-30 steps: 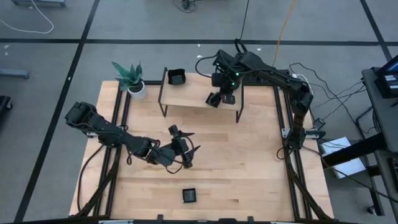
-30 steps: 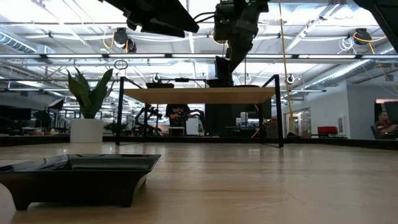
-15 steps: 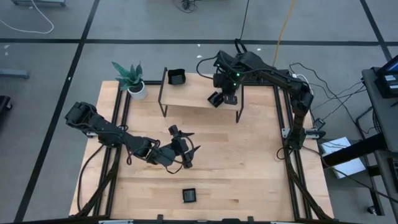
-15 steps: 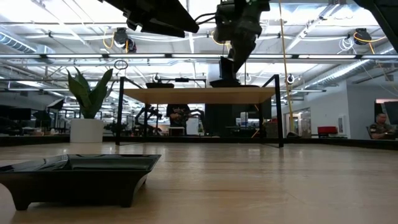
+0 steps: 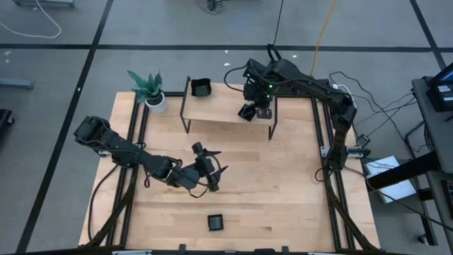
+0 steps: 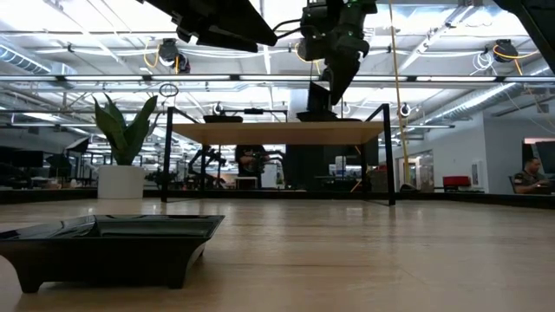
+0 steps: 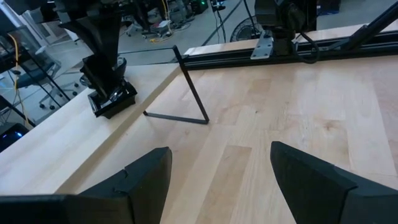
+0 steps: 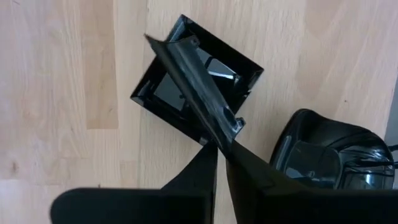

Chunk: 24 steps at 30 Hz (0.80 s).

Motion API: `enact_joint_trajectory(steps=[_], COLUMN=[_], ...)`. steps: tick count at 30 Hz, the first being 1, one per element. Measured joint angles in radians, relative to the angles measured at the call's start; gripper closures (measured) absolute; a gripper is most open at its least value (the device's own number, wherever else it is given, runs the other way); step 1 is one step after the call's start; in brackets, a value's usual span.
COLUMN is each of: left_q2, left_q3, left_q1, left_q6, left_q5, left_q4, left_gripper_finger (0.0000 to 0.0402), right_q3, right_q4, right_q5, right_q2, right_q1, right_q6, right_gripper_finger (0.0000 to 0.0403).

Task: Pick & Place Mini shaped plates
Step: Stack the black square plate on top of the other black square plates on the shelf

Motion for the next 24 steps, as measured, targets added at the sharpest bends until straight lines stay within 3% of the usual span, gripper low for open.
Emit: enact_joint_trajectory(steps=[4, 8, 13, 17, 24], left_q2=[0.0, 0.0, 0.0, 0.0, 0.0], left_q3=[0.0, 0.0, 0.0, 0.0, 0.0], left_q1=[0.0, 0.0, 0.0, 0.0, 0.0], left_q6=[0.0, 0.0, -0.002, -0.002, -0.006], left_q5=[0.0, 0.0, 0.001, 0.001, 0.012], left_q4=[0.0, 0.0, 0.0, -0.001, -0.002], left_gripper_finger=[0.0128, 0.0128, 0.0128, 0.0128, 0.0128], right_q3=[0.0, 0.0, -0.001, -0.001, 0.0], right_q4=[0.0, 0.035, 0.082, 0.102, 0.24], right_q5=[0.001, 0.021, 0.188, 0.29, 0.219], right_q2=[-0.006, -0.016, -0.035, -0.044, -0.047], right_q1=[0.011, 0.025, 0.045, 0.058, 0.063], right_q6=[0.009, 0.042, 0.055, 0.032, 0.029], right_gripper_finger=[0.0366, 0.0323, 0.0261, 0.0233, 0.0232])
